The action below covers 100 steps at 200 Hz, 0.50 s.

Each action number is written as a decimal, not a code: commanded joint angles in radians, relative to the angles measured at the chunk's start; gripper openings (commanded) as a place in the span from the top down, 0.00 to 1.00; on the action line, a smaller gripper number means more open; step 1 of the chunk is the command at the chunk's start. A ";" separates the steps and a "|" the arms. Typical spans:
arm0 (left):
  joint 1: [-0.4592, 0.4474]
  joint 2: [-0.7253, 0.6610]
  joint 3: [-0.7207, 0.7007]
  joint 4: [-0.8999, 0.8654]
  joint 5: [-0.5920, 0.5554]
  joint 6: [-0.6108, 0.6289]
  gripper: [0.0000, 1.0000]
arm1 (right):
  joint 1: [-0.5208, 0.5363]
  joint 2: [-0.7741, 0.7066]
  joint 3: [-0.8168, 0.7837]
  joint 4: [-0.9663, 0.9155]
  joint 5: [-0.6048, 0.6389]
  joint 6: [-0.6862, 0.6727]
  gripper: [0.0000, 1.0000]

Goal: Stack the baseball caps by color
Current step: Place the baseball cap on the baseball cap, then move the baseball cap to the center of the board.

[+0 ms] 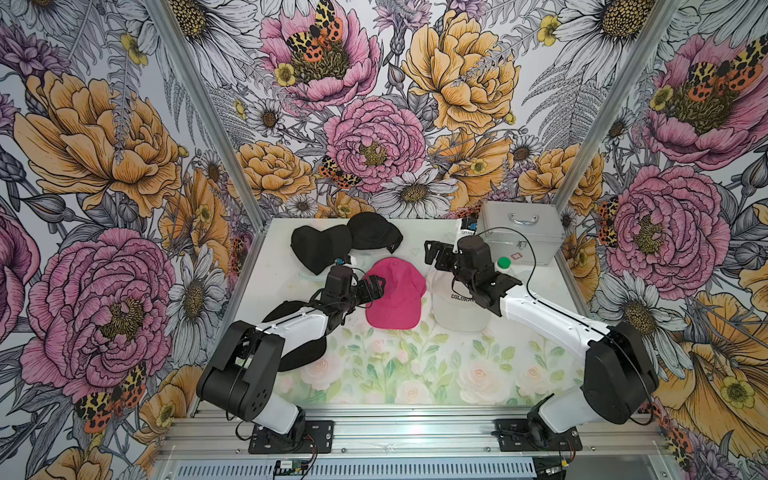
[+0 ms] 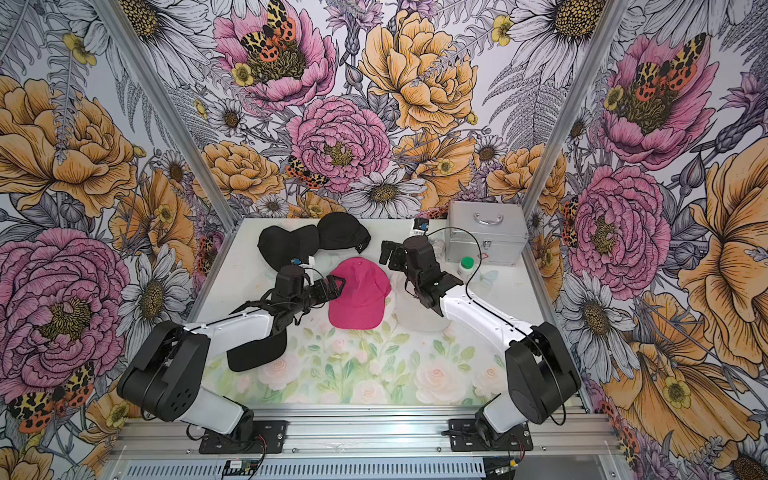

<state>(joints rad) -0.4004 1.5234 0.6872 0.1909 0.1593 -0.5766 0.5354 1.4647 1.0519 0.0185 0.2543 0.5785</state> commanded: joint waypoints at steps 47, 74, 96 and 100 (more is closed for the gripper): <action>-0.013 0.108 -0.028 0.076 0.162 0.131 0.01 | -0.120 -0.256 -0.203 -0.039 0.233 -0.035 0.01; -0.023 0.158 0.001 0.110 0.180 0.149 0.01 | -0.146 -0.304 -0.255 -0.033 0.252 -0.012 0.01; -0.015 0.200 0.040 0.112 0.190 0.175 0.01 | -0.163 -0.312 -0.262 -0.043 0.258 0.003 0.01; -0.014 0.207 0.045 0.113 0.194 0.177 0.01 | -0.164 -0.312 -0.263 -0.043 0.260 0.000 0.01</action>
<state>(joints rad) -0.4149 1.6852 0.6880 0.2691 0.3019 -0.4492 0.3843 1.1690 0.8028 -0.0147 0.4786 0.5602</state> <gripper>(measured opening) 0.990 0.992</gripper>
